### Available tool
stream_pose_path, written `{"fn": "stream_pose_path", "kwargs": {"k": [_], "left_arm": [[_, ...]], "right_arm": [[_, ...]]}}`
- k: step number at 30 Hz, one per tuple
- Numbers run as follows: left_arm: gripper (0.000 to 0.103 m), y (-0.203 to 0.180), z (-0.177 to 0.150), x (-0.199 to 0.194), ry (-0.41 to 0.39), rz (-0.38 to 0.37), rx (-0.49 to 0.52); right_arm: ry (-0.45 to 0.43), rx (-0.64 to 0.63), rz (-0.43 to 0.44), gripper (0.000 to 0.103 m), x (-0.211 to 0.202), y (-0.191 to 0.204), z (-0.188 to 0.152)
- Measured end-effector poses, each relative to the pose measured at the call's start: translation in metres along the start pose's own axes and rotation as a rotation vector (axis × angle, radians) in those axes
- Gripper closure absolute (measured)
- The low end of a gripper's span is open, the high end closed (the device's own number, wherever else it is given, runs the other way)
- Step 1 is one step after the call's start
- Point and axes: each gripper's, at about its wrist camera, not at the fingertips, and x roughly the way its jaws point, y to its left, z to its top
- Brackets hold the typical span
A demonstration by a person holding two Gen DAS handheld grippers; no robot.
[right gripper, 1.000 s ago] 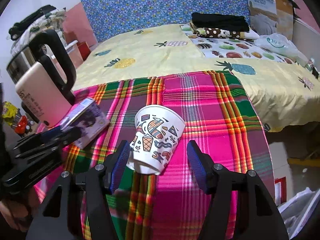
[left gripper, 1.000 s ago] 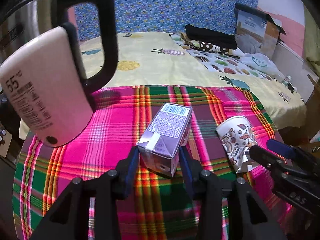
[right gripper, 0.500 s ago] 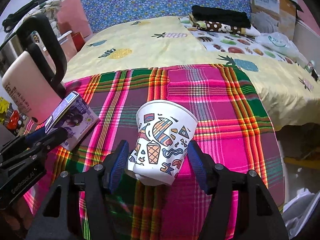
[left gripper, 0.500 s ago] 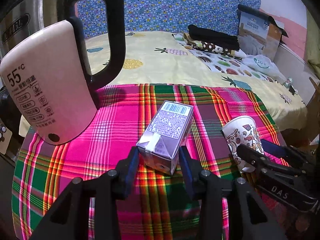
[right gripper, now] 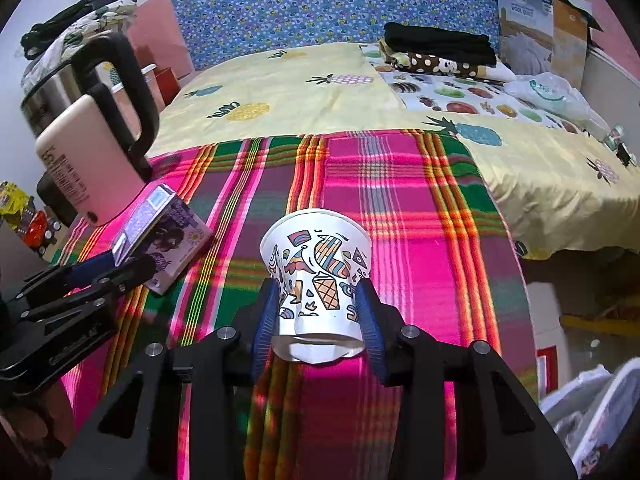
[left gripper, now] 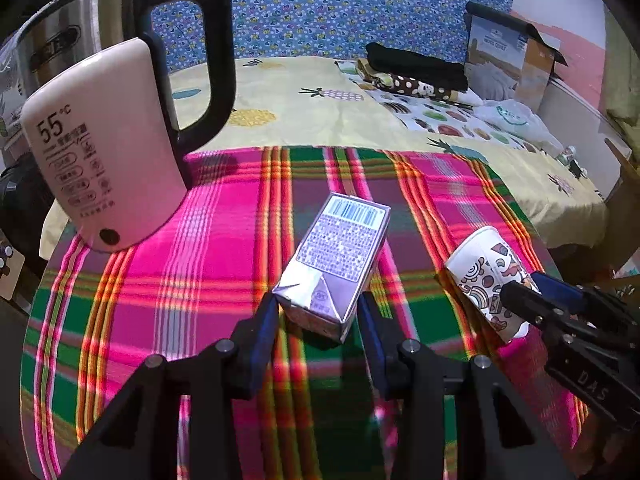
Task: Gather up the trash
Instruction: 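Carry the juice box and paper cup over the white bin and open both grippers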
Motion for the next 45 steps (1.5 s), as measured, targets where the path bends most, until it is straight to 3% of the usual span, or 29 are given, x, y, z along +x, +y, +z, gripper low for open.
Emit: {"fn": "stream_pose_path", "kwargs": {"k": [10, 28, 45], "left_arm": [[0.061, -0.030, -0.041, -0.036, 0.005, -0.044, 0.013], [0.061, -0.071, -0.114, -0.098, -0.009, -0.109, 0.015], [0.061, -0.106, -0.131, -0.113, -0.009, -0.160, 0.058]], "right_arm": [[-0.046, -0.030, 0.025, 0.062, -0.053, -0.008, -0.036], [-0.075, 0.002, 0.049, 0.062, -0.108, -0.037, -0.101], [-0.094, 0.046, 0.056, 0.062, -0.129, -0.058, -0.130]]}}
